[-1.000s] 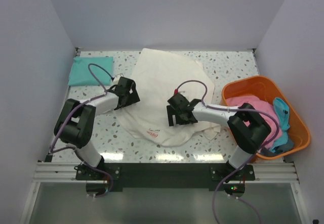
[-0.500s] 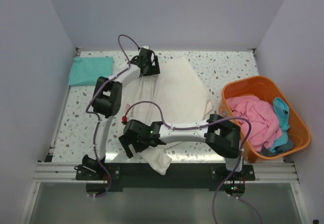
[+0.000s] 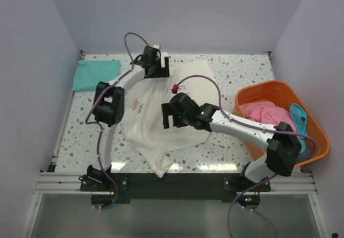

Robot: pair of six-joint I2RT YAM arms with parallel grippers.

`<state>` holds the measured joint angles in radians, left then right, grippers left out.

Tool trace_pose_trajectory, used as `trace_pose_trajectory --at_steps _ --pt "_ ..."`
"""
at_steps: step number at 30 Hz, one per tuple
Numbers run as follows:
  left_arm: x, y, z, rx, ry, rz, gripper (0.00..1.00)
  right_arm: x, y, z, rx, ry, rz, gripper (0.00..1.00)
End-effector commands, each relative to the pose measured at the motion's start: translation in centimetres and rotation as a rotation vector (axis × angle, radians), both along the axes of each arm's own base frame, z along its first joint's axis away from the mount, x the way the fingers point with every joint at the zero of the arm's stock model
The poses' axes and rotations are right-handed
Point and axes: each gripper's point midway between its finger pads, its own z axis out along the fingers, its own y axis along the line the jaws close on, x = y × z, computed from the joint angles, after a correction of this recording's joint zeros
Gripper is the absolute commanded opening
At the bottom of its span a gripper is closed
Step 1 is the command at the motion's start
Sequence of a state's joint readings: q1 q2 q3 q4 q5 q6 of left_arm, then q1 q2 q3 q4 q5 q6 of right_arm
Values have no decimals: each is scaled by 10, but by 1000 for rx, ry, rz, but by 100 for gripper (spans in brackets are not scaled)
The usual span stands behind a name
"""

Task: Fold and stack the t-shirts
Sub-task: Flatten the tshirt out

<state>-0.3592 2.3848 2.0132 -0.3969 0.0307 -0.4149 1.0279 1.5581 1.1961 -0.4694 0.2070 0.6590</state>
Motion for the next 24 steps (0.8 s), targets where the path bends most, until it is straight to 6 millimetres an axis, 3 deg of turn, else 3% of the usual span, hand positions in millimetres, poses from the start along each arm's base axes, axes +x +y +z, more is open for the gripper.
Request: trace_pose_trajectory --at_steps 1,2,3,5,6,7,8,9,10,11,13,14,19,21,22,24 --pt "-38 22 122 -24 -182 -3 100 25 -88 -24 -156 11 -250 99" --pt "-47 23 133 -39 -215 -1 100 29 -101 -27 -176 13 -287 99" --pt "-78 33 131 -40 -195 2 100 34 -121 -33 -203 25 -352 99" --pt "-108 34 129 -71 -189 13 100 32 -141 -46 -236 51 -398 99" --pt "-139 44 117 -65 -159 31 100 34 -151 -51 -246 65 -433 99" --pt "-155 44 110 -78 -147 36 100 31 -160 -60 -269 82 -445 98" --pt "-183 43 78 -62 -95 17 100 32 -166 -65 -290 94 -465 97" --pt "-197 44 84 -96 -103 37 100 33 -180 -70 -326 99 -511 95" --pt "-211 44 74 -99 -73 38 100 34 -186 -73 -344 98 -536 91" --pt "-234 50 47 -77 -12 33 100 35 -191 -80 -367 112 -552 89" --pt "-250 65 35 -64 29 112 100 37 -195 -86 -391 116 -565 84" --pt "-264 73 17 -40 66 123 100 37 -195 -88 -398 117 -563 82" --pt "-290 83 -3 -56 108 145 100 44 -188 -108 -411 150 -557 69" --pt "-300 90 -19 -41 138 165 100 45 -182 -112 -382 155 -561 51" --pt "-303 92 -24 -33 147 168 100 46 -180 -112 -367 156 -562 33" --pt "-305 101 -37 15 175 204 100 51 -173 -105 -328 141 -557 17"
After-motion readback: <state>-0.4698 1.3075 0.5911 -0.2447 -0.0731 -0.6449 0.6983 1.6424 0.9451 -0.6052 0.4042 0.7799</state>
